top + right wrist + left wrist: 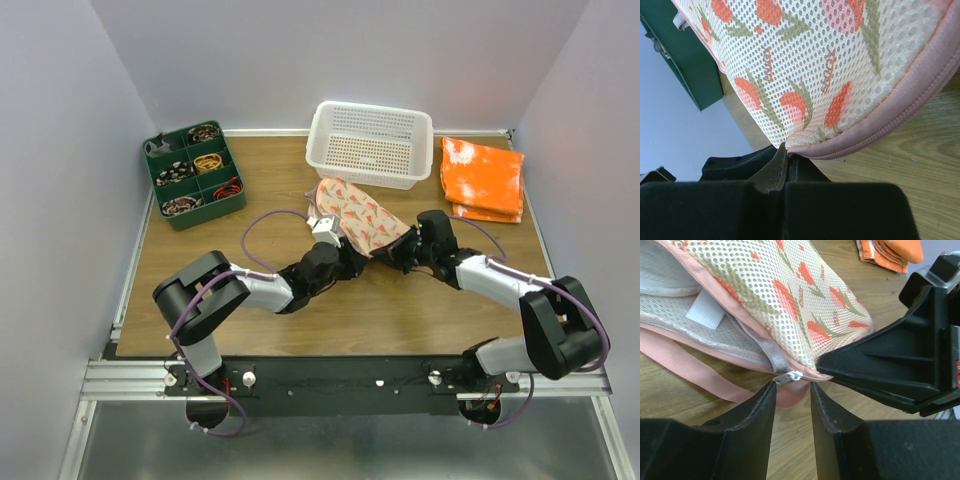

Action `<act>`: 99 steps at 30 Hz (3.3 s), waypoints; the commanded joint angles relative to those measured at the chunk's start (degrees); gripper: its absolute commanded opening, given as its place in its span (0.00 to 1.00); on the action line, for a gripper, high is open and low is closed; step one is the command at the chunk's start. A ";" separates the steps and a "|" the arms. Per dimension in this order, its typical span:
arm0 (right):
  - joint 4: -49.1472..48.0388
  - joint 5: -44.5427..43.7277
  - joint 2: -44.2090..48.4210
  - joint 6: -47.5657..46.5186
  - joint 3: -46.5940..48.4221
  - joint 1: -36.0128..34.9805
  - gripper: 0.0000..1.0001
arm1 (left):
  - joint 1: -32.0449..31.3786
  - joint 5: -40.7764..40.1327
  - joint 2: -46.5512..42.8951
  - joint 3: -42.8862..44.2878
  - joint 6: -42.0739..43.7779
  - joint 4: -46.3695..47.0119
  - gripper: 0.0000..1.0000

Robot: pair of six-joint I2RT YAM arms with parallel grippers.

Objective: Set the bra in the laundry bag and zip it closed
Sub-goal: Zip the zipper on the laundry bag.

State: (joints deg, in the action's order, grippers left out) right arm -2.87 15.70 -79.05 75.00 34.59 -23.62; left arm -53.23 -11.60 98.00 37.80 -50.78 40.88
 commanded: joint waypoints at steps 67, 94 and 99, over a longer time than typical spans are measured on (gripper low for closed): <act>1.64 -0.24 1.00 -2.40 2.59 0.06 0.01 | 1.82 3.95 1.05 4.12 19.84 1.83 0.47; 5.25 -3.22 3.46 -3.46 2.94 1.20 0.01 | 1.99 4.39 -3.95 3.51 26.09 -5.20 0.00; 5.77 -3.31 3.64 -3.90 2.68 1.64 0.01 | 2.08 4.30 -6.32 2.45 26.70 -6.43 0.00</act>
State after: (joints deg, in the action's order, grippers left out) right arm -0.30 14.44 -76.40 73.03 36.42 -22.85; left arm -51.51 -6.15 95.39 41.71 -25.63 35.75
